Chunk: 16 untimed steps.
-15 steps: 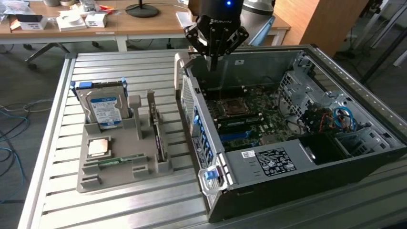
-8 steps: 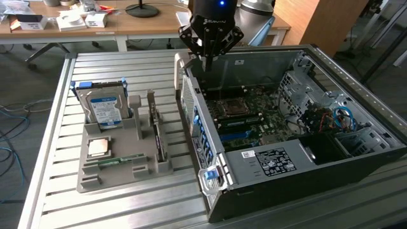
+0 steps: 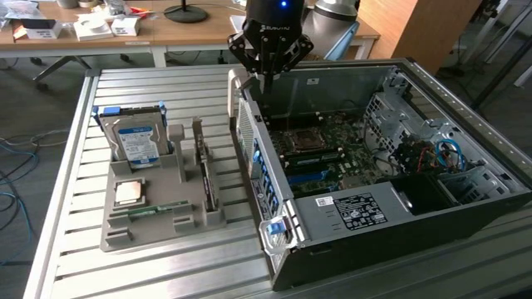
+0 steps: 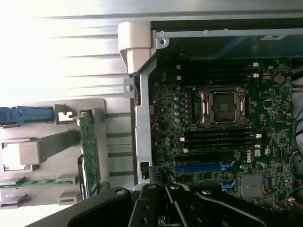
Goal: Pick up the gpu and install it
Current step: 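Reach for the gpu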
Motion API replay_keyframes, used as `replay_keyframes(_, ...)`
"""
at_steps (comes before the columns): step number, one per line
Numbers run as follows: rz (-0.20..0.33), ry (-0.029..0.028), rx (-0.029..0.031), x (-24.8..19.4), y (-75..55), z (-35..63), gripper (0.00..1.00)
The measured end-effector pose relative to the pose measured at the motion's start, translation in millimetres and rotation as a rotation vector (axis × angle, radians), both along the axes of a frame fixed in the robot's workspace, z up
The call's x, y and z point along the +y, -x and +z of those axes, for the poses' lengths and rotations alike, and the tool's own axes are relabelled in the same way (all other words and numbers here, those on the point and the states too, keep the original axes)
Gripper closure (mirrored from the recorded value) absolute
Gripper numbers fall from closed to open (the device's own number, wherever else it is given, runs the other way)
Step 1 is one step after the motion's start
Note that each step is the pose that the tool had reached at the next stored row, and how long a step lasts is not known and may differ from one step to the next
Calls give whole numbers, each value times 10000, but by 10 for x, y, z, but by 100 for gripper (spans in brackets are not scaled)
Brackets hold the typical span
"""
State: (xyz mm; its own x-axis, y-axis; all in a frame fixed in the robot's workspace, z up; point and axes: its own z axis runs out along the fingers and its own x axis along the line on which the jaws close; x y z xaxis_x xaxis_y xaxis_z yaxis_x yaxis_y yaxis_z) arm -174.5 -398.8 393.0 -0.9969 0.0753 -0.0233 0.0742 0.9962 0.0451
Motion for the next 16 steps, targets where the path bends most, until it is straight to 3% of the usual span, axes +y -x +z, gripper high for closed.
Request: replay_keyframes(16, 1, 0, 0, 0, 175, 0, 89)
